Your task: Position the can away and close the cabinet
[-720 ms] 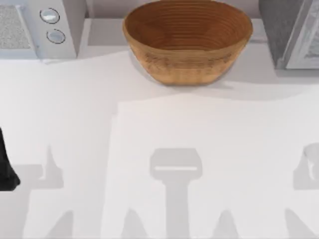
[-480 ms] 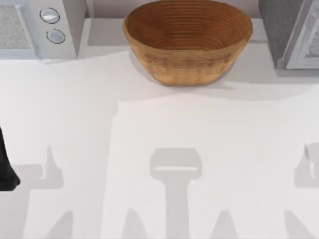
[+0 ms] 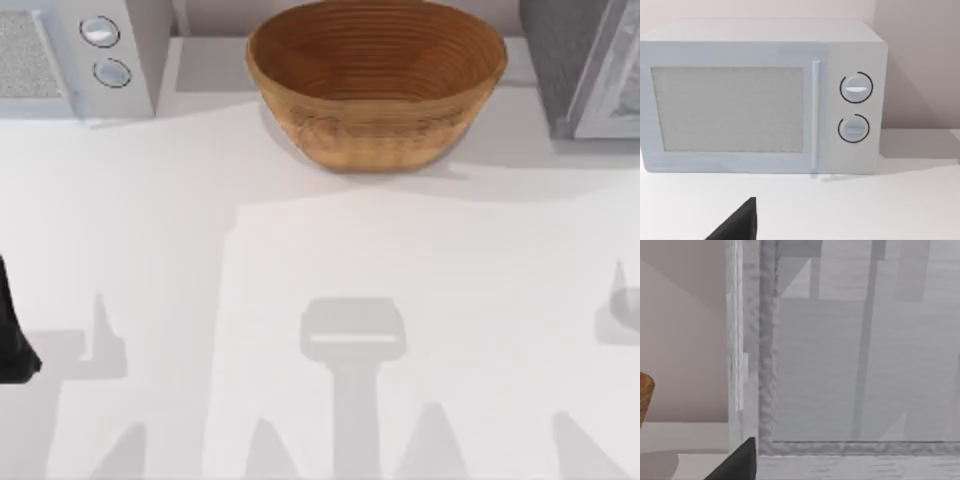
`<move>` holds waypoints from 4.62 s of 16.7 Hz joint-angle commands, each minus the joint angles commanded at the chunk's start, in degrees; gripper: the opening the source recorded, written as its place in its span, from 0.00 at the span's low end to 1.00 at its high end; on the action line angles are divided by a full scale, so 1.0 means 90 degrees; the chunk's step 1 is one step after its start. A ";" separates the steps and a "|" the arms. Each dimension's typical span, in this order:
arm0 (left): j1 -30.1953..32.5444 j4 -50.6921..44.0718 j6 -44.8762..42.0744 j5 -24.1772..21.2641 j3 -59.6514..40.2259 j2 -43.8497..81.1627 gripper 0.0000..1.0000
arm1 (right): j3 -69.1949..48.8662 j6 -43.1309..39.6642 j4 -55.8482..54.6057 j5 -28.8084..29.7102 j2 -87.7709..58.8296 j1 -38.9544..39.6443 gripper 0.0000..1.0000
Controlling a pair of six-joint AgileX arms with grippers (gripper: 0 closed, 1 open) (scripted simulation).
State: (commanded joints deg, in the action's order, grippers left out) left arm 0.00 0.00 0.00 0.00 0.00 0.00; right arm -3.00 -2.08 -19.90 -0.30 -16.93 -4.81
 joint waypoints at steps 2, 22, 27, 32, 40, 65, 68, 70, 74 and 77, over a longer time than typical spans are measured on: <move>0.0000 0.0000 0.0000 0.0000 0.0000 0.0000 1.00 | 0.0037 -0.0017 -0.0651 -0.0155 -0.0841 -0.0046 1.00; 0.0000 0.0000 0.0000 0.0000 0.0000 0.0000 1.00 | 0.0431 -0.0072 -0.7429 -0.1268 -0.9554 -0.0981 1.00; 0.0000 0.0000 0.0000 0.0000 0.0000 0.0000 1.00 | 0.0389 -0.0129 -0.8381 -0.1386 -1.0554 -0.1122 1.00; 0.0000 0.0000 0.0000 0.0000 0.0000 0.0000 1.00 | 0.0380 -0.0140 -0.8559 -0.1406 -1.0751 -0.1153 1.00; 0.0000 0.0000 0.0000 0.0000 0.0000 0.0000 1.00 | -0.0223 -0.0084 -0.8280 -0.1223 -1.1065 -0.0968 1.00; 0.0000 0.0000 0.0000 0.0000 0.0000 0.0000 1.00 | -0.1088 -0.0011 -0.7856 -0.0980 -1.1496 -0.0719 0.00; 0.0000 0.0000 0.0000 0.0000 0.0000 0.0000 1.00 | -0.1088 -0.0011 -0.7856 -0.0980 -1.1496 -0.0719 0.00; 0.0000 0.0000 0.0000 0.0000 0.0000 0.0000 1.00 | -0.1088 -0.0011 -0.7856 -0.0980 -1.1496 -0.0719 0.00; 0.0000 0.0000 0.0000 0.0000 0.0000 0.0000 1.00 | -0.1133 0.0002 -0.7649 -0.0987 -1.1281 -0.0724 0.00; 0.0000 0.0000 0.0000 0.0000 0.0000 0.0000 1.00 | -0.1294 0.0012 -0.6846 -0.1002 -1.0565 -0.0720 0.00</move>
State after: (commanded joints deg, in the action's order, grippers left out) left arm 0.00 0.00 0.00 0.00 0.00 0.00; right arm -14.65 -1.97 -81.52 -9.32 -112.01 -11.29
